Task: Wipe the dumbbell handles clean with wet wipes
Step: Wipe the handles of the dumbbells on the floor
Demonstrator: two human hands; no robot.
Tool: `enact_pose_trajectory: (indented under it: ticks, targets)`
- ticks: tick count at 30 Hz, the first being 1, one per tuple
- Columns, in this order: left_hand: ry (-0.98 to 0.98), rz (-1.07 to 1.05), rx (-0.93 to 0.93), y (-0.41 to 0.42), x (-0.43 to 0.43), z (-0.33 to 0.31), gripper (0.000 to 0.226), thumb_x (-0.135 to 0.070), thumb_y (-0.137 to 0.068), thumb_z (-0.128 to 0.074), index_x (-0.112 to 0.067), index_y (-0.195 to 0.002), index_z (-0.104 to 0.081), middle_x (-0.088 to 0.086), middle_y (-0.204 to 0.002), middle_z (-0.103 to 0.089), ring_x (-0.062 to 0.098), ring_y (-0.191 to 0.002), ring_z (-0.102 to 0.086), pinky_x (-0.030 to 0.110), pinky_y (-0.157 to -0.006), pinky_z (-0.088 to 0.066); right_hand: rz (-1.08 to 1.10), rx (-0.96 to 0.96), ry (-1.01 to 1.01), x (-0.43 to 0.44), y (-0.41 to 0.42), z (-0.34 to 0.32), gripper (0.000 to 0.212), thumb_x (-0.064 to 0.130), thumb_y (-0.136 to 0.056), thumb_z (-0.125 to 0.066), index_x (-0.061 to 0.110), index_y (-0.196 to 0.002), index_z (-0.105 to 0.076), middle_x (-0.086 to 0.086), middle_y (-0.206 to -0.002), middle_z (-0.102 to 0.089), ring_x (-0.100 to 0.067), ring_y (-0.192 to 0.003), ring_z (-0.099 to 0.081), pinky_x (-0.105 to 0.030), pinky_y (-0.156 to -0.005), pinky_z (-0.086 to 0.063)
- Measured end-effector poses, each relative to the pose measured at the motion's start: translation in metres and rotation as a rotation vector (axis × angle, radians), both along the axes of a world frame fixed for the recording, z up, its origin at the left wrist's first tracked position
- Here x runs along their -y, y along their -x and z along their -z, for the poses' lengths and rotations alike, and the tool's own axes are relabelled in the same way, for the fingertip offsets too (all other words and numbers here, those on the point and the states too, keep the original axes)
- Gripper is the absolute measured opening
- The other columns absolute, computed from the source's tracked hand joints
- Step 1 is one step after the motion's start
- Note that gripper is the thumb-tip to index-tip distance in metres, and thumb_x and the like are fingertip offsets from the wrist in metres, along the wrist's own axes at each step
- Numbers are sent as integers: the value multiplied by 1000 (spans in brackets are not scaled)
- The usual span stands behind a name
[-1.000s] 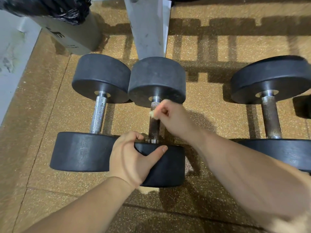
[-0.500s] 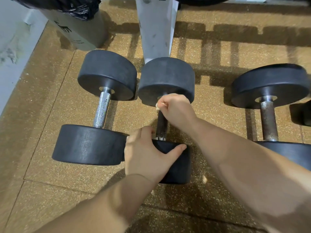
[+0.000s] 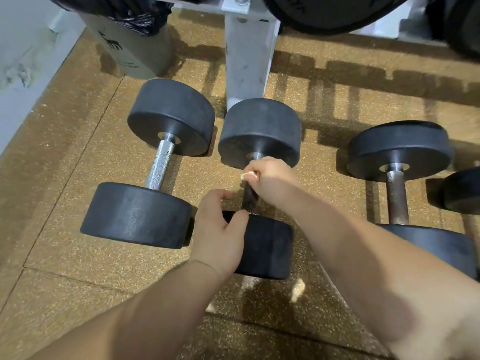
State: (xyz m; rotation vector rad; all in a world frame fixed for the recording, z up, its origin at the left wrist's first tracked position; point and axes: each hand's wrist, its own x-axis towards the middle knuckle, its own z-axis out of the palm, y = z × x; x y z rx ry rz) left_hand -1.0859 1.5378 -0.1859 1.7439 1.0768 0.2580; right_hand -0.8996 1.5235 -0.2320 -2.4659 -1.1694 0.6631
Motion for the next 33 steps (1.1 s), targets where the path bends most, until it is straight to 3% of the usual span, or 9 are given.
enact_pose_trajectory:
  ticks: [4,6,8,10,13,15,22,29,33]
  targets:
    - [-356,313,-145,16,-29,-9,31,-39,-96,-58,-21,-121,-56,-6,-118,-55,15,-114,-48,30,-96,-38,-389,-32,-75,11,11,-7,15,19,-88,-64,16,-82,-77,-1,-84,-73,-23,-80,-66,-33,-72,-52]
    - [-563,480,-200,25,-65,-18,39,-44,-90,-58,-15,-116,-60,1,-112,-60,23,-109,-53,36,-95,-42,-545,-26,12,6,11,-14,15,19,-86,-65,14,-75,-75,0,-75,-72,-20,-71,-64,-30,-68,-50]
    - [-711,539,-291,37,-105,-26,46,-50,-85,-55,-14,-113,-61,6,-110,-63,31,-107,-56,43,-94,-45,-543,-29,10,-7,14,-22,21,20,-86,-64,13,-67,-68,2,-67,-66,-18,-64,-59,-33,-65,-49]
    - [-761,493,-435,51,-138,-34,52,-58,-84,-49,-16,-112,-59,8,-108,-63,34,-106,-56,47,-94,-47,-356,-196,-59,-21,20,-32,29,20,-86,-63,13,-59,-56,7,-61,-56,-11,-58,-50,-32,-60,-46]
    - [-665,355,-594,70,-171,-38,59,-66,-87,-42,-16,-113,-59,12,-109,-62,39,-108,-55,49,-96,-46,-155,-303,-155,-41,37,-40,23,27,-86,-66,20,-64,-63,14,-67,-63,-2,-64,-55,-19,-61,-44]
    - [-570,295,-636,80,-183,-37,63,-69,-89,-43,-16,-118,-59,15,-119,-61,40,-116,-52,48,-100,-44,-137,-334,-172,-54,49,-45,14,30,-88,-67,24,-76,-73,11,-80,-70,-4,-78,-63,-22,-70,-50]
    - [-340,169,-548,91,-189,-12,66,-70,-92,-42,-18,-130,-54,7,-129,-55,28,-124,-48,40,-100,-40,-49,-337,-226,-101,68,-38,14,26,-93,-65,17,-90,-75,5,-89,-72,-8,-84,-64,-22,-74,-49]
    - [-351,140,-507,93,-189,5,70,-73,-88,-40,-19,-128,-60,3,-120,-61,26,-111,-56,35,-84,-41,-13,-401,-141,-102,93,-13,14,31,-94,-65,25,-98,-77,13,-86,-68,-2,-70,-57,-21,-69,-41]
    - [-399,138,-489,91,-186,4,66,-70,-90,-44,-19,-129,-61,4,-121,-61,27,-115,-54,38,-93,-44,57,-383,-199,-113,96,-12,10,27,-91,-69,23,-95,-78,12,-88,-70,0,-76,-60,-11,-68,-43]
